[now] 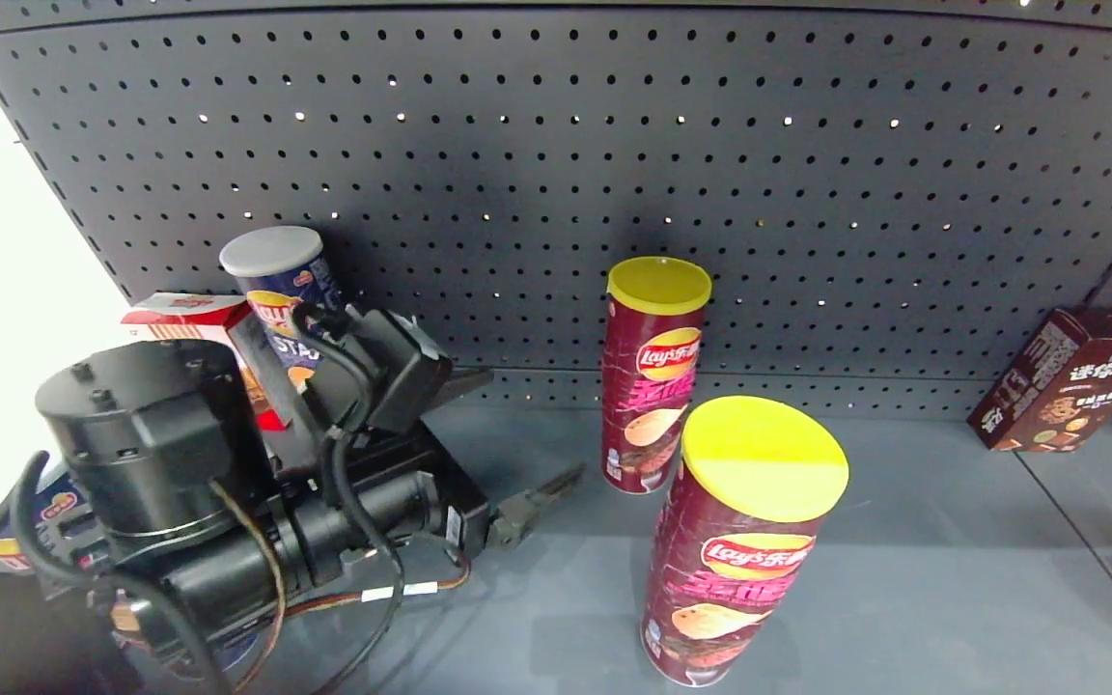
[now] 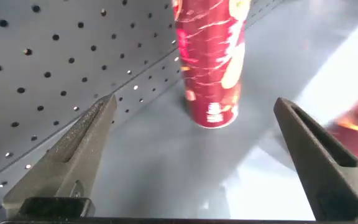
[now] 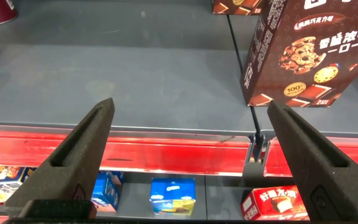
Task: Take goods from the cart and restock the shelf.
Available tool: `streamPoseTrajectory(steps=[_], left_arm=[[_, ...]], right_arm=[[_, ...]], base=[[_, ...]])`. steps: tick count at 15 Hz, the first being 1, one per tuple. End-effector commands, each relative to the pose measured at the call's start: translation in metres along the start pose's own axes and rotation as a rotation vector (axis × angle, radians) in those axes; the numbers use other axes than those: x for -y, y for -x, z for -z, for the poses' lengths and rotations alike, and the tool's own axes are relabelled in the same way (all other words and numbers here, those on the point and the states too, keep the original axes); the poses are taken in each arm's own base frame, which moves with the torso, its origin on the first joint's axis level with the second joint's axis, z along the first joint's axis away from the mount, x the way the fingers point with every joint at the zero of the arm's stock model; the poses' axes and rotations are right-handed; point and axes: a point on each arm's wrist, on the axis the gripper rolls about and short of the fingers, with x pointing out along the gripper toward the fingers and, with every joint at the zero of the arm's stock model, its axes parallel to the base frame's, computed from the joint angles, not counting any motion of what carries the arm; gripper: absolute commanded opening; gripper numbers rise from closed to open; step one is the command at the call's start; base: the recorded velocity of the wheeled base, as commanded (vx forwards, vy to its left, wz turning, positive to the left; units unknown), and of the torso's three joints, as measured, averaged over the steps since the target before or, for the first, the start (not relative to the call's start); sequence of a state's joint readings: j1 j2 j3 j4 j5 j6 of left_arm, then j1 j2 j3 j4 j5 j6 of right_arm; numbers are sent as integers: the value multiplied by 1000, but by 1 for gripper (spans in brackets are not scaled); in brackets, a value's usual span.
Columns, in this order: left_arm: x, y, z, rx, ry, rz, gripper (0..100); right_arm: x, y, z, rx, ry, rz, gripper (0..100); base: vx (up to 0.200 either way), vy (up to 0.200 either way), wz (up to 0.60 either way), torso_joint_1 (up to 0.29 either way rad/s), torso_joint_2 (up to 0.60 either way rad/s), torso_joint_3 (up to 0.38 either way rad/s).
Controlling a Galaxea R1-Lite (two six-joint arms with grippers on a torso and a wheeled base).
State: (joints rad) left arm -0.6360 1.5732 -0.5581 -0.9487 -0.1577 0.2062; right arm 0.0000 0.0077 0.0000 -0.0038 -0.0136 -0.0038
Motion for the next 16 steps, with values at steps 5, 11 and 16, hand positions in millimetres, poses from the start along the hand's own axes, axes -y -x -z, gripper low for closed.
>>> streamPoseTrajectory(steps=[5,11,16], left_arm=[[42,109,1,120,47,139,100],[50,171,19,124,46,186,100],[52,244,55,76,60,136,100]], right_arm=[[0,0,0,-1,1,0,100],[0,0,0,-1,1,0,100],[0,0,0,-1,1,0,100]], base=[[0,0,0,0,0,0],[0,0,0,0,0,0],[0,0,0,0,0,0]])
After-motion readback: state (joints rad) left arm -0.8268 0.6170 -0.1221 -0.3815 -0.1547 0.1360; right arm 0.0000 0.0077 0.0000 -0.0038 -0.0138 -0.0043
